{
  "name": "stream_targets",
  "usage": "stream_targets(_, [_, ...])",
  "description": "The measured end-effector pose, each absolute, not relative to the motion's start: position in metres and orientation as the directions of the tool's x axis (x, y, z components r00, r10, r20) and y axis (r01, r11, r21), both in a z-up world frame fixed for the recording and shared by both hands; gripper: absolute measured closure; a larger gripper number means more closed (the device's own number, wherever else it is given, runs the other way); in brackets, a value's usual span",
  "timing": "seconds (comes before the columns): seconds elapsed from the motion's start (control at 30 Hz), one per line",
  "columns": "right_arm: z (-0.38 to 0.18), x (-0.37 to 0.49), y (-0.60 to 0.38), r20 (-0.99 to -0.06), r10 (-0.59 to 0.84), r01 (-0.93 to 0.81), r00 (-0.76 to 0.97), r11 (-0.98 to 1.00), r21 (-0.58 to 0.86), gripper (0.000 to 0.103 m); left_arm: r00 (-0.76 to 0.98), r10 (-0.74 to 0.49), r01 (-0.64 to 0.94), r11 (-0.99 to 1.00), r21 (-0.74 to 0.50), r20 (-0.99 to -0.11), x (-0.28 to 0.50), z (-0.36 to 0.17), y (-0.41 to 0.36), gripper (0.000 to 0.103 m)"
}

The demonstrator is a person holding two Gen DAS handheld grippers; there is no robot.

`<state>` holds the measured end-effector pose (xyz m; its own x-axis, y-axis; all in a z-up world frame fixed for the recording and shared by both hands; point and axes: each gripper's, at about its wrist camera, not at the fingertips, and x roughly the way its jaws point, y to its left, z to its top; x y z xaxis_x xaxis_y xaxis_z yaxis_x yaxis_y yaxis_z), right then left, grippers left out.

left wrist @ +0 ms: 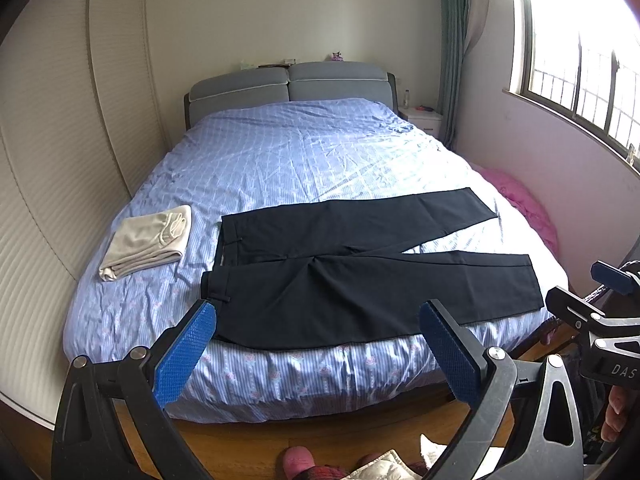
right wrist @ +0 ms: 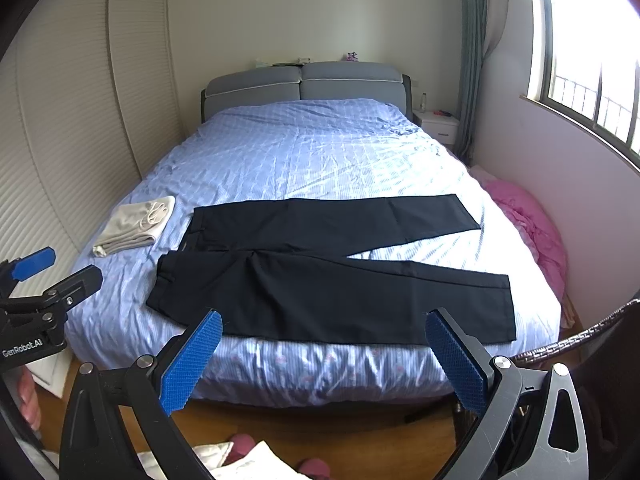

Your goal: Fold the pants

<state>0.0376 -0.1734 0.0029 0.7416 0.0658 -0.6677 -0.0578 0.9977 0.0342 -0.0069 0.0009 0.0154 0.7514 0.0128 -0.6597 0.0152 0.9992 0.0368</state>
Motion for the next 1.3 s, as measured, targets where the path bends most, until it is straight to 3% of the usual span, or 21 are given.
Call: stream_targets(1.3, [0.0023, 0.0387, -0.1708, -0.658, 0.062, -0.058, 0.751, 0.998, 0.028, 0.000, 0.746, 0.011, 0.010, 1.000, 0.027, -0.666, -0.0025, 0.0131, -0.0007, 0.000])
